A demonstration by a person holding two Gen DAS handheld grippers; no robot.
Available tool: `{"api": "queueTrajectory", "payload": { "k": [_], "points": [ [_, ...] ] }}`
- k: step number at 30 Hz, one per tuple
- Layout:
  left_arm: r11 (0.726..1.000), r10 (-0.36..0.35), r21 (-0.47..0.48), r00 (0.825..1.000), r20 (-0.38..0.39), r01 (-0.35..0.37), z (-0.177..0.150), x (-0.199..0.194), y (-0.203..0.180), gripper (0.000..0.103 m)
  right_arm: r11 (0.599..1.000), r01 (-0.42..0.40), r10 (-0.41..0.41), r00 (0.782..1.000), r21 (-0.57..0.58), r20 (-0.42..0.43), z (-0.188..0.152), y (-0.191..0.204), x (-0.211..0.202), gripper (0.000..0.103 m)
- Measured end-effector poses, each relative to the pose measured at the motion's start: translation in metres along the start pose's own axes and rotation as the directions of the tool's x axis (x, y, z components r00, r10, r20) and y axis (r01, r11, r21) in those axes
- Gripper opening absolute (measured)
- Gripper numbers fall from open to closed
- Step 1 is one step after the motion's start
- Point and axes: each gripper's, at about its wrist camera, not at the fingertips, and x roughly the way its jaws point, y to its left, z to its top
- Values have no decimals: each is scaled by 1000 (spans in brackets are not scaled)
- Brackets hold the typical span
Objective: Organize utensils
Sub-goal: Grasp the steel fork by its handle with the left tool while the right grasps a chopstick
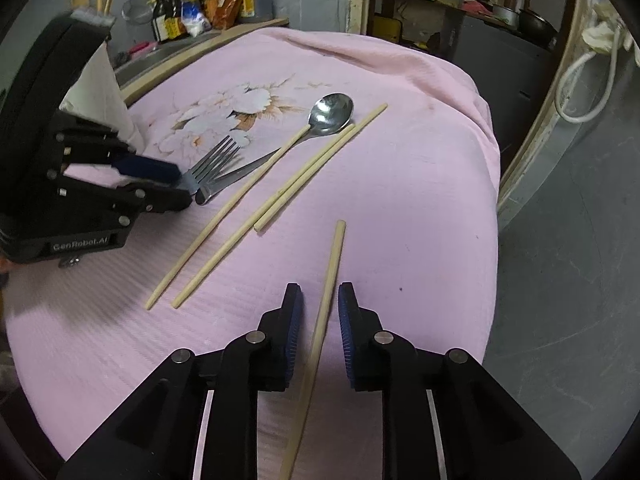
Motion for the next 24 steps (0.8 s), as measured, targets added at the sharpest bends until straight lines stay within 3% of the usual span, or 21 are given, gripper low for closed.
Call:
{"api": "queueTrajectory", "payload": {
  "k": [5,8,9,10,16,19,24],
  "points": [
    [999,16,40,1000,3,-16,-1,0,-4,18,999,4,-6,998,-43,-64,7,5,8,18],
    [999,32,3,998,55,-33,-10,-4,-6,15,1000,6,-8,996,-20,-93,12,5,10,6],
    [1000,28,-9,997,71,-27,-13,-6,-7,8,1000,6,-6,996,-1,-89,13,4,11,4],
    [999,34,-13,994,107,-32,-17,-13,-9,0,1000,9,-8,997,12,-71,12,3,10,3],
    [996,10,-94,974,226,11,-32,-38,-6,0,996,32,-43,991,87,130,-9,4,-9,3],
    [994,-21,-104,975,221,45,-39,-34,-2,0,995,23,-45,974,101,221,-18,13,-23,3],
    [986,-75,-135,981,177,99,-42,-31,14,0,994,5,-30,971,105,237,-28,16,-26,3]
  ]
}}
